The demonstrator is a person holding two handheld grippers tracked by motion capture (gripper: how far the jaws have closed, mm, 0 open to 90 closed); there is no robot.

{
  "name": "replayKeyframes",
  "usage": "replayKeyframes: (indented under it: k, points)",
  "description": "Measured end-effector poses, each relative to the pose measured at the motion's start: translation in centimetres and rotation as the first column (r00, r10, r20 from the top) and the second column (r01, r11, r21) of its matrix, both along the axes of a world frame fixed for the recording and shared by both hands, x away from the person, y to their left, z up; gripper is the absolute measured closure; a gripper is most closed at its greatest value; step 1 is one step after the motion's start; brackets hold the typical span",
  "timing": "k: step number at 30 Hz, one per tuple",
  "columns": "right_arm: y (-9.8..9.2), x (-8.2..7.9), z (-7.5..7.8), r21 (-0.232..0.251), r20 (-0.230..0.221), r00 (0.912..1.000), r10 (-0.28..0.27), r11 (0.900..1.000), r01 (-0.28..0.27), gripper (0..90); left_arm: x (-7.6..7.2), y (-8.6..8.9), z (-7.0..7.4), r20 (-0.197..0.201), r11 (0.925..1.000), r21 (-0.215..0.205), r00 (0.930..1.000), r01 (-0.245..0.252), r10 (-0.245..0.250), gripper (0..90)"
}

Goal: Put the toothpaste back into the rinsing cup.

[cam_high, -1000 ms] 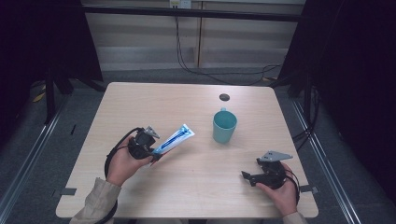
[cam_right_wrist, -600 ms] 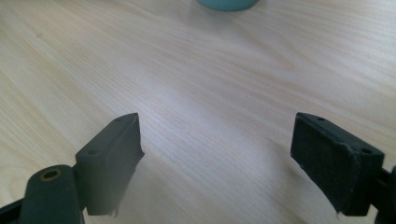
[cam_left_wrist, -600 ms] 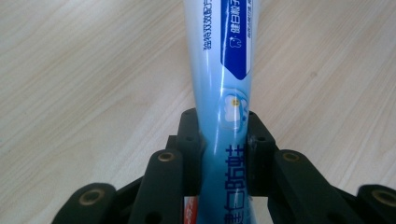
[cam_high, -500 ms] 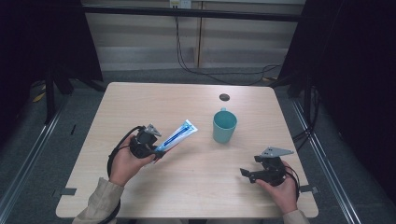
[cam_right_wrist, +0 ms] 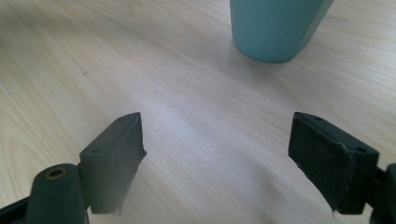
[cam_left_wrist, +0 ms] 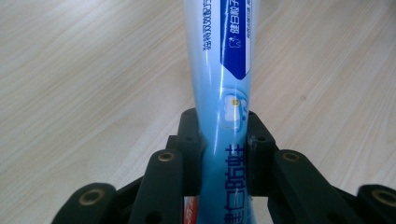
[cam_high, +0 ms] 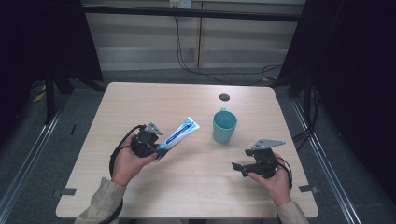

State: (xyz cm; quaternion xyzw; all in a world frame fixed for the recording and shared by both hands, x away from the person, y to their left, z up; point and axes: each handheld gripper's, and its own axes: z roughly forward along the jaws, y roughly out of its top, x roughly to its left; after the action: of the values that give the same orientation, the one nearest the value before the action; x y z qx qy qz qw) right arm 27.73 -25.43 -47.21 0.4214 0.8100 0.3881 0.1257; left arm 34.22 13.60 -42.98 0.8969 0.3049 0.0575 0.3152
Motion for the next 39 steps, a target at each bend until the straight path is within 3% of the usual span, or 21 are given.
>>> replayKeyframes:
  k: [24,39]
  points:
    - [1.6,1.4,2.3,0.110,-0.005,0.9996,0.029,0.994,-0.028,19.2,-0.2,-1.6,0.3,0.047,0.9980,-0.063,0.9988,-0.009,0.012,73.1]
    - [2.6,2.0,3.0,0.136,-0.004,0.9989,0.046,0.990,-0.045,19.9,-0.5,-2.9,0.9,0.078,0.9952,-0.098,0.9970,0.007,0.000,73.2]
